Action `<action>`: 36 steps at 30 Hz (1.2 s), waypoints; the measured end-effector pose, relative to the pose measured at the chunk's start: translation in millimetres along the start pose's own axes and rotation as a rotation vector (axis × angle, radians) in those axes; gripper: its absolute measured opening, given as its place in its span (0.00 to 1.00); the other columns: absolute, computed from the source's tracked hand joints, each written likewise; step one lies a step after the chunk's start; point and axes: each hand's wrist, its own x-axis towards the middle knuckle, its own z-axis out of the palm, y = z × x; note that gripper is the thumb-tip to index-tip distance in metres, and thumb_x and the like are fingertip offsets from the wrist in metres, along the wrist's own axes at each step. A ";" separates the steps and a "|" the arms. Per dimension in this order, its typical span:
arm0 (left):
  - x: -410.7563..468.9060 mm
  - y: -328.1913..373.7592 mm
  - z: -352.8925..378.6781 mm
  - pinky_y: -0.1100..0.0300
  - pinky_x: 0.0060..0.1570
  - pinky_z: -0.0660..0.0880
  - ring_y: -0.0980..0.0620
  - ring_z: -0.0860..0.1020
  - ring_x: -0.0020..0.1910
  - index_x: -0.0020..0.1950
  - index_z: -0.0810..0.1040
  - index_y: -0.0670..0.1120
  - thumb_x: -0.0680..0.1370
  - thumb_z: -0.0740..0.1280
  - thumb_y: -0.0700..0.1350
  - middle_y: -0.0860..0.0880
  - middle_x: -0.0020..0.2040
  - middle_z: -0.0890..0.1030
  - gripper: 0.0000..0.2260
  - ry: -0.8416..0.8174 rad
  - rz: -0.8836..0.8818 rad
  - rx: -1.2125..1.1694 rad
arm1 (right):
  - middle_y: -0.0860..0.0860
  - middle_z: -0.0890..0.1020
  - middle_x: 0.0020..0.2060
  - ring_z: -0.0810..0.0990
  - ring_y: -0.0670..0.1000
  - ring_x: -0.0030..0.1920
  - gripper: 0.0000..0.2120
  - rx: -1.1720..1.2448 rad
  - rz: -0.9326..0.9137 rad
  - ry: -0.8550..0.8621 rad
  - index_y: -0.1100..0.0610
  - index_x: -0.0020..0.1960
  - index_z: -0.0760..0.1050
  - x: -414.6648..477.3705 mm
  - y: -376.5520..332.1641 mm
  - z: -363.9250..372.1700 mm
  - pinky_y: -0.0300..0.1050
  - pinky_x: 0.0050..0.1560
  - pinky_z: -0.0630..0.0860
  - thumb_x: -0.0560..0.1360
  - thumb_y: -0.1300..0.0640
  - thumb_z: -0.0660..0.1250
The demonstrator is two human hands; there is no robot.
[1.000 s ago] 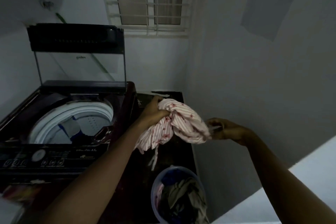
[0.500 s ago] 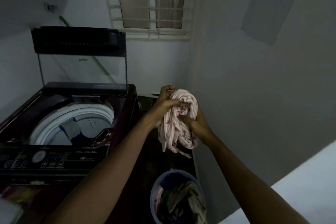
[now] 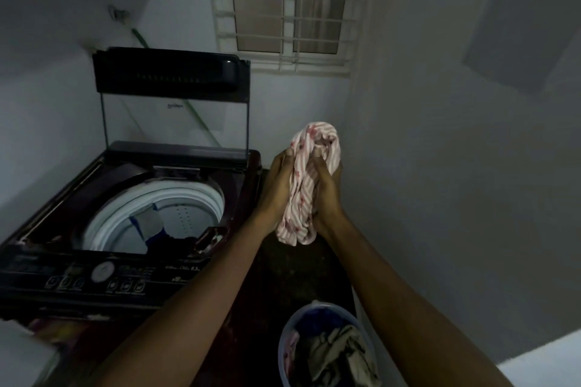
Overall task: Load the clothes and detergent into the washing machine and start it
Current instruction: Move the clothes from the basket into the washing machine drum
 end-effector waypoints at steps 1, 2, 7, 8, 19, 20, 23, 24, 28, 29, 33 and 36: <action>6.0 4.7 -9.5 0.45 0.65 0.74 0.51 0.80 0.61 0.67 0.76 0.49 0.77 0.61 0.64 0.49 0.61 0.82 0.25 0.009 0.002 0.012 | 0.56 0.80 0.61 0.81 0.56 0.59 0.29 -0.029 0.009 0.006 0.52 0.69 0.69 2.8 3.5 11.7 0.55 0.58 0.78 0.72 0.44 0.71; 12.2 9.0 -18.9 0.45 0.65 0.74 0.51 0.80 0.60 0.67 0.77 0.49 0.75 0.63 0.65 0.49 0.60 0.82 0.27 0.018 -0.006 0.017 | 0.55 0.79 0.62 0.80 0.55 0.60 0.33 -0.045 0.030 0.011 0.51 0.70 0.69 6.3 7.2 22.9 0.56 0.61 0.76 0.70 0.38 0.71; 32.8 27.5 -50.2 0.49 0.63 0.75 0.50 0.80 0.60 0.68 0.76 0.47 0.80 0.62 0.59 0.47 0.61 0.82 0.21 0.012 0.055 0.028 | 0.51 0.79 0.63 0.79 0.53 0.62 0.38 -0.128 0.047 0.021 0.47 0.68 0.71 31.4 27.6 61.8 0.57 0.65 0.72 0.65 0.25 0.64; 35.7 29.5 -54.1 0.52 0.61 0.76 0.50 0.81 0.59 0.67 0.76 0.46 0.82 0.61 0.56 0.47 0.60 0.82 0.19 0.025 0.068 0.012 | 0.50 0.79 0.62 0.79 0.52 0.61 0.38 -0.138 0.038 0.019 0.47 0.68 0.72 34.5 29.5 67.3 0.56 0.65 0.72 0.65 0.25 0.64; 42.7 7.2 -97.8 0.51 0.61 0.77 0.50 0.82 0.57 0.63 0.79 0.46 0.82 0.63 0.52 0.48 0.57 0.84 0.15 0.338 0.052 -0.070 | 0.48 0.80 0.61 0.79 0.47 0.60 0.27 -0.272 -0.003 -0.092 0.48 0.68 0.71 49.4 82.7 94.7 0.52 0.65 0.74 0.74 0.35 0.61; 44.6 6.0 -105.8 0.51 0.61 0.77 0.50 0.82 0.57 0.63 0.79 0.45 0.82 0.63 0.51 0.47 0.57 0.84 0.14 0.371 0.056 -0.075 | 0.49 0.79 0.61 0.79 0.47 0.60 0.26 -0.280 -0.004 -0.102 0.49 0.68 0.71 49.9 89.4 101.1 0.51 0.65 0.74 0.75 0.37 0.62; 53.0 3.7 -134.3 0.51 0.61 0.76 0.51 0.81 0.57 0.62 0.79 0.47 0.81 0.64 0.53 0.48 0.56 0.84 0.14 0.454 0.073 -0.059 | 0.47 0.79 0.61 0.78 0.44 0.60 0.24 -0.353 -0.012 -0.109 0.48 0.67 0.71 55.2 111.7 123.0 0.49 0.66 0.73 0.75 0.38 0.62; 56.8 1.6 -145.1 0.51 0.61 0.76 0.51 0.81 0.57 0.61 0.80 0.48 0.79 0.64 0.54 0.49 0.56 0.84 0.15 0.473 0.073 -0.041 | 0.47 0.78 0.61 0.78 0.44 0.60 0.23 -0.371 -0.011 -0.116 0.48 0.67 0.71 56.8 118.3 130.1 0.48 0.66 0.73 0.76 0.38 0.62; 71.4 -8.2 -190.6 0.53 0.61 0.77 0.53 0.81 0.57 0.62 0.79 0.51 0.79 0.63 0.58 0.51 0.57 0.83 0.16 0.473 0.049 -0.001 | 0.48 0.76 0.62 0.77 0.44 0.58 0.21 -0.392 0.015 -0.096 0.55 0.71 0.67 62.7 149.3 156.8 0.34 0.57 0.76 0.81 0.48 0.58; 75.3 -10.5 -204.1 0.54 0.60 0.77 0.54 0.81 0.57 0.61 0.79 0.52 0.78 0.63 0.59 0.52 0.57 0.83 0.17 0.462 0.040 0.015 | 0.48 0.76 0.62 0.77 0.43 0.57 0.21 -0.387 0.029 -0.096 0.54 0.71 0.67 64.5 160.8 163.5 0.30 0.52 0.75 0.82 0.48 0.57; 93.6 -21.2 -261.7 0.58 0.59 0.76 0.56 0.80 0.58 0.63 0.78 0.54 0.80 0.61 0.59 0.53 0.59 0.82 0.17 0.408 -0.041 0.061 | 0.47 0.76 0.63 0.77 0.42 0.60 0.22 -0.404 0.068 -0.031 0.53 0.72 0.67 77.5 215.9 193.5 0.28 0.54 0.73 0.81 0.45 0.56; 102.0 -27.7 -295.6 0.63 0.55 0.75 0.57 0.79 0.58 0.69 0.76 0.50 0.83 0.57 0.57 0.52 0.61 0.81 0.19 0.383 -0.116 0.044 | 0.44 0.75 0.63 0.75 0.39 0.59 0.23 -0.433 0.053 0.047 0.50 0.72 0.66 80.6 246.6 208.8 0.28 0.56 0.71 0.80 0.42 0.57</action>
